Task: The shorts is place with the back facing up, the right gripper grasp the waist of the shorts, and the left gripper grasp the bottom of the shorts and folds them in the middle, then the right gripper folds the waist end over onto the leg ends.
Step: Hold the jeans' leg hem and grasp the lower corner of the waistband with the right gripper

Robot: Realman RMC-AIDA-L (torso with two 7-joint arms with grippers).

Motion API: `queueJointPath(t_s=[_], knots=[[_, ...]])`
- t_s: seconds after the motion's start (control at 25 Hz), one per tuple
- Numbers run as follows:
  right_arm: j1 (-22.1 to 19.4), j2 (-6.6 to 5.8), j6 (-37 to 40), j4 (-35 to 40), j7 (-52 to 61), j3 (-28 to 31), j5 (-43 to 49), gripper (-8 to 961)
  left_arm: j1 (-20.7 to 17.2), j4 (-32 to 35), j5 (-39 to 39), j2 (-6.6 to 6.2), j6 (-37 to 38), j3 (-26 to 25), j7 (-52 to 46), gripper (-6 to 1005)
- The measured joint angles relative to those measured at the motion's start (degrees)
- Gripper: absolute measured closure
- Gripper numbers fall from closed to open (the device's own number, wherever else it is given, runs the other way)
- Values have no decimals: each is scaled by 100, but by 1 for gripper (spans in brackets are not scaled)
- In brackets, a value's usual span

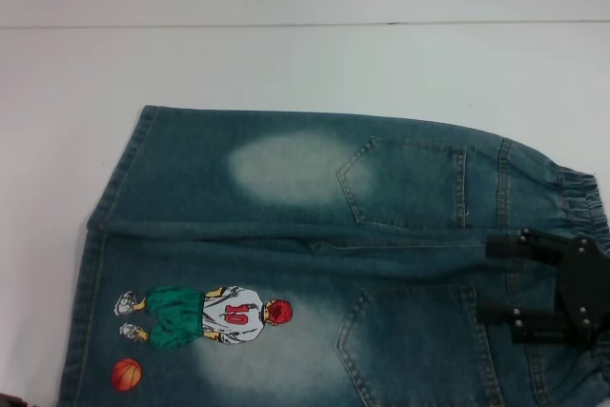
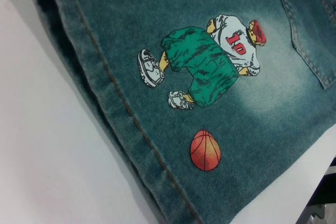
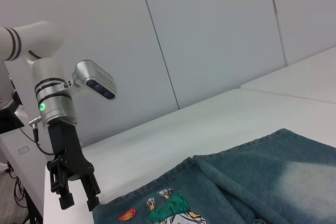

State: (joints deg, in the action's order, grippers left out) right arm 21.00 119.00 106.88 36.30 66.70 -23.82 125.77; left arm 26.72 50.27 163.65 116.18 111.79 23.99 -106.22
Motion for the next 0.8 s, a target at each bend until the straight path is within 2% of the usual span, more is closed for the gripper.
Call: queueJointPath(t_s=[0.8], knots=[[-32, 0, -1, 0, -3, 0, -36, 57, 239, -143, -53, 27, -14, -12, 14, 127]])
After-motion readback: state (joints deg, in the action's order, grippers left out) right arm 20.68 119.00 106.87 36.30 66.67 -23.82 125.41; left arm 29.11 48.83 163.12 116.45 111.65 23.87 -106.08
